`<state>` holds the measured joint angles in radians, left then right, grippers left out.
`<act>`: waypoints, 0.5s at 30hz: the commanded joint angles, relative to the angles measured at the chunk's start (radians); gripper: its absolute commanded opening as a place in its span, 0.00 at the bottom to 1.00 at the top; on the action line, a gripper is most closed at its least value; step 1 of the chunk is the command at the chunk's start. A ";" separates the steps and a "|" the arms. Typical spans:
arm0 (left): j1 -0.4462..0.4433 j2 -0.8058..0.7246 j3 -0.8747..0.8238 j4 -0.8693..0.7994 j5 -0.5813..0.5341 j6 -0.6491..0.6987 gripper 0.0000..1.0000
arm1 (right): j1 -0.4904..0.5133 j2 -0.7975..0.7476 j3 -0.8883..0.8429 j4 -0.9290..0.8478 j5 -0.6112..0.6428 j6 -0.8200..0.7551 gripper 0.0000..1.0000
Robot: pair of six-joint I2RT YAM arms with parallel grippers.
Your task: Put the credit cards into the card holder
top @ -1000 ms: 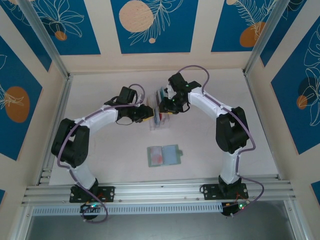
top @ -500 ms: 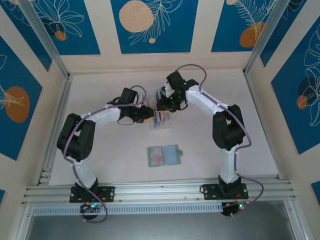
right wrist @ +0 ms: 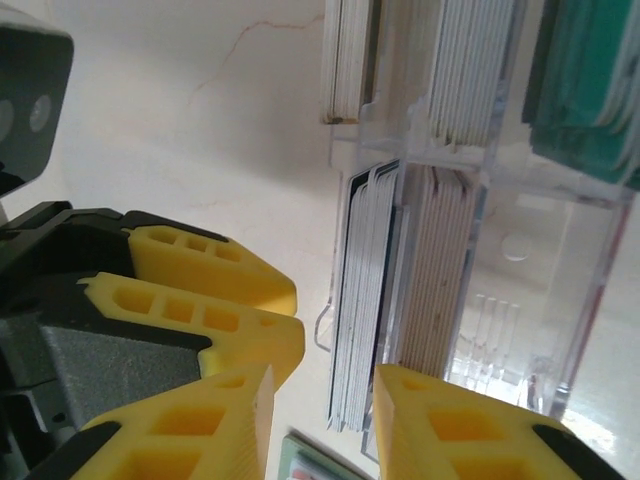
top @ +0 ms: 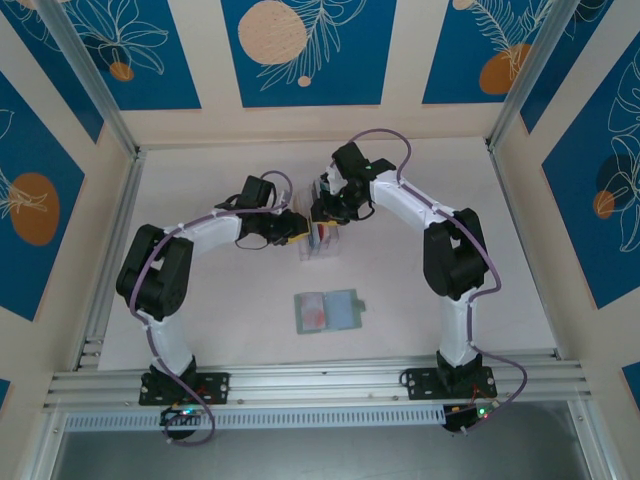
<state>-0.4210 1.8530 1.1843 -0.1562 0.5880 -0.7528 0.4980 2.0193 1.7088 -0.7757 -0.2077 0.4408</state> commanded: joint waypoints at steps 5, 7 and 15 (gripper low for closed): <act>0.015 0.022 -0.013 0.030 0.031 -0.013 0.29 | 0.007 -0.038 0.055 -0.070 0.103 -0.044 0.36; 0.014 0.023 -0.015 0.033 0.032 -0.014 0.29 | 0.007 -0.018 0.073 -0.084 0.109 -0.050 0.37; 0.014 0.024 -0.017 0.031 0.031 -0.013 0.29 | 0.019 0.046 0.124 -0.107 0.113 -0.060 0.37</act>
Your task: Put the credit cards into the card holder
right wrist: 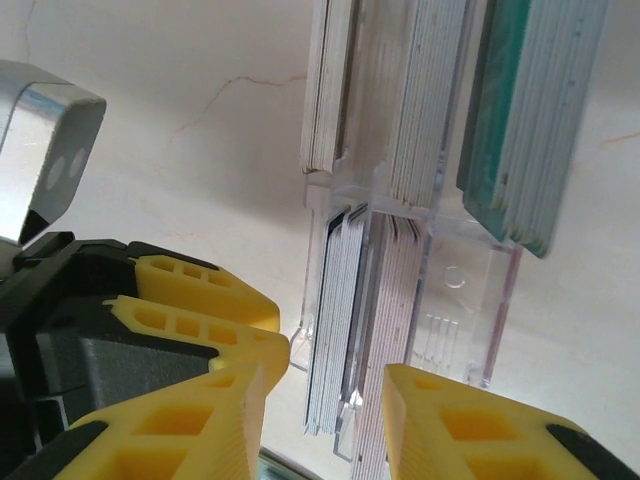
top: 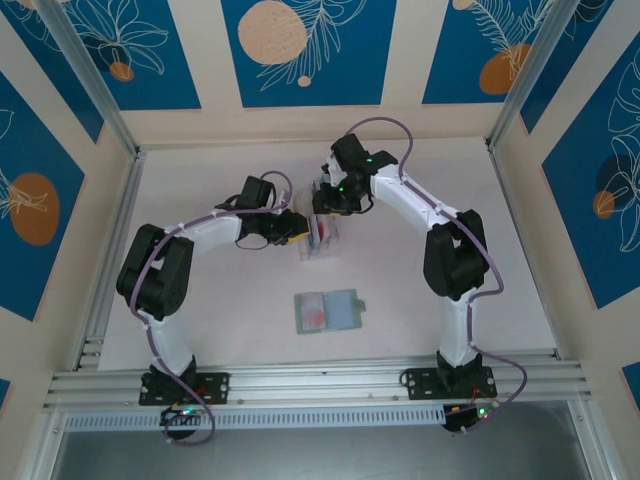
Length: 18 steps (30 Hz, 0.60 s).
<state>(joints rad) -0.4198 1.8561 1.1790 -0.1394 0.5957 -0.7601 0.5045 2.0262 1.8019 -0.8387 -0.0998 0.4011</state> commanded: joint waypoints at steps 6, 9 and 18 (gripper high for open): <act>0.014 0.023 -0.017 0.020 0.024 -0.007 0.29 | 0.029 0.062 0.046 -0.064 0.036 -0.024 0.36; 0.013 0.025 -0.021 0.022 0.023 -0.007 0.29 | 0.040 0.062 0.050 -0.074 0.074 -0.028 0.36; 0.013 0.029 -0.028 0.032 0.024 -0.010 0.29 | 0.060 0.006 0.030 -0.063 0.119 -0.029 0.36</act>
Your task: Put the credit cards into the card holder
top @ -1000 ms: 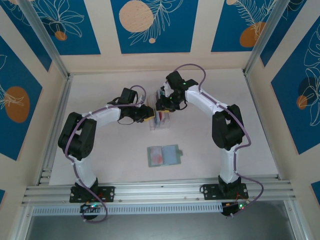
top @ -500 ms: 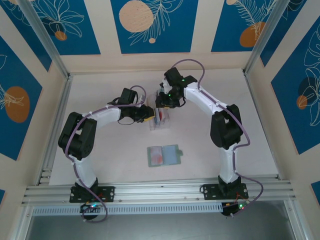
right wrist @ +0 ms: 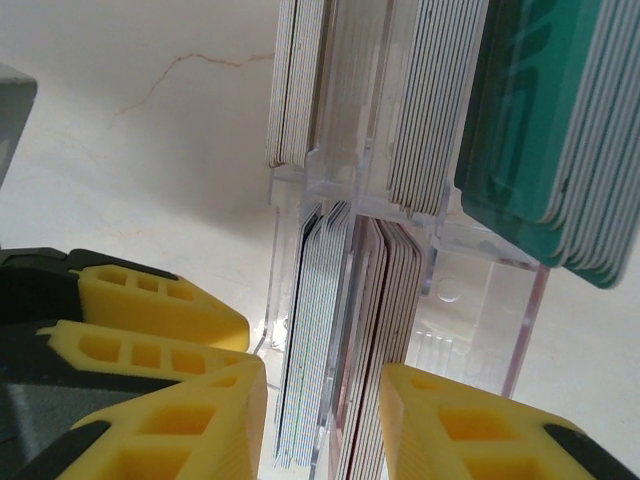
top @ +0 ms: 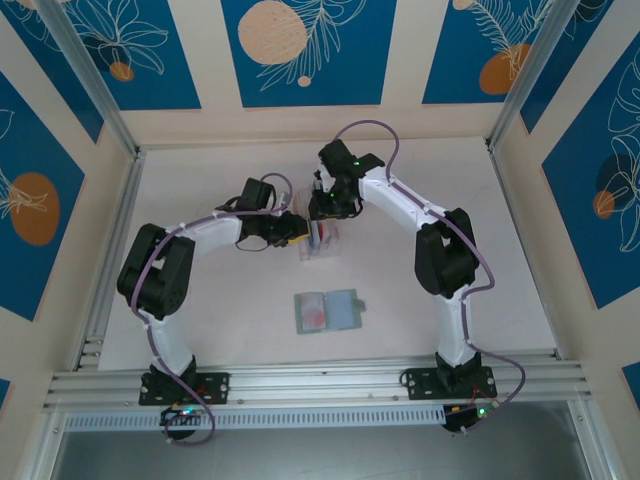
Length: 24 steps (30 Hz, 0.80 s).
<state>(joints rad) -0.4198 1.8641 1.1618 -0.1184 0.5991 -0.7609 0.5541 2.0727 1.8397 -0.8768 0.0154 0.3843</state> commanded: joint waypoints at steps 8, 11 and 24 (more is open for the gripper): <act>0.013 0.030 -0.019 0.024 0.024 -0.014 0.29 | 0.009 -0.078 -0.004 -0.021 0.024 -0.021 0.37; 0.013 0.030 -0.022 0.022 0.023 -0.012 0.29 | 0.010 -0.059 0.002 -0.036 0.044 -0.022 0.37; 0.014 0.026 -0.022 0.022 0.021 -0.014 0.29 | 0.016 -0.004 0.015 -0.056 0.039 -0.023 0.36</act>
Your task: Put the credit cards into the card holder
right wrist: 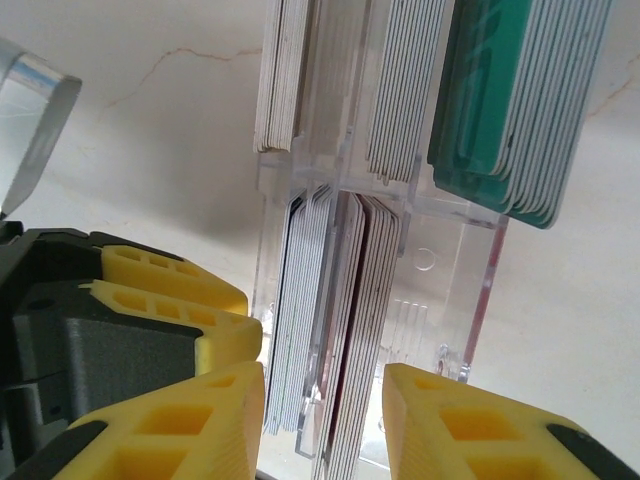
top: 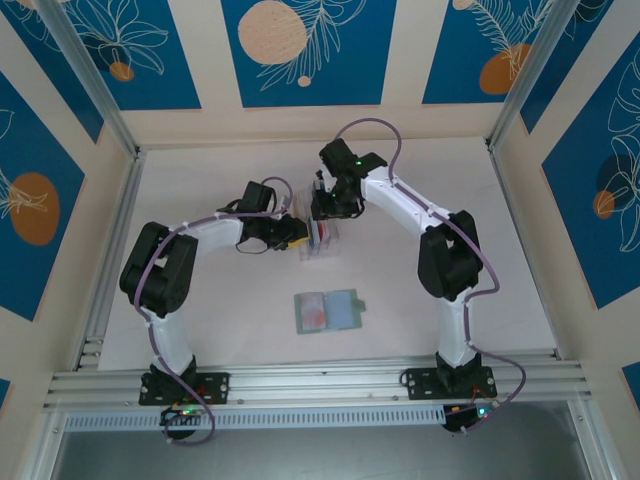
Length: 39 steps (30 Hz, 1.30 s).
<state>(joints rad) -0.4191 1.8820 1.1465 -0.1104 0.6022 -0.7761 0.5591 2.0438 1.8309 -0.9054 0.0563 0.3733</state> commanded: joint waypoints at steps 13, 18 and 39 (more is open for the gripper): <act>0.015 0.009 -0.009 0.014 0.018 0.002 0.29 | 0.019 0.037 0.033 -0.032 -0.042 -0.017 0.35; 0.016 0.012 -0.007 0.014 0.019 0.002 0.29 | 0.025 0.017 0.028 -0.015 -0.080 -0.017 0.33; 0.016 0.009 -0.013 0.021 0.021 -0.001 0.29 | -0.026 0.096 0.012 0.003 -0.267 -0.002 0.38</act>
<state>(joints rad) -0.4187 1.8824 1.1450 -0.1070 0.6025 -0.7761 0.5316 2.1025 1.8458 -0.9062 -0.1390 0.3698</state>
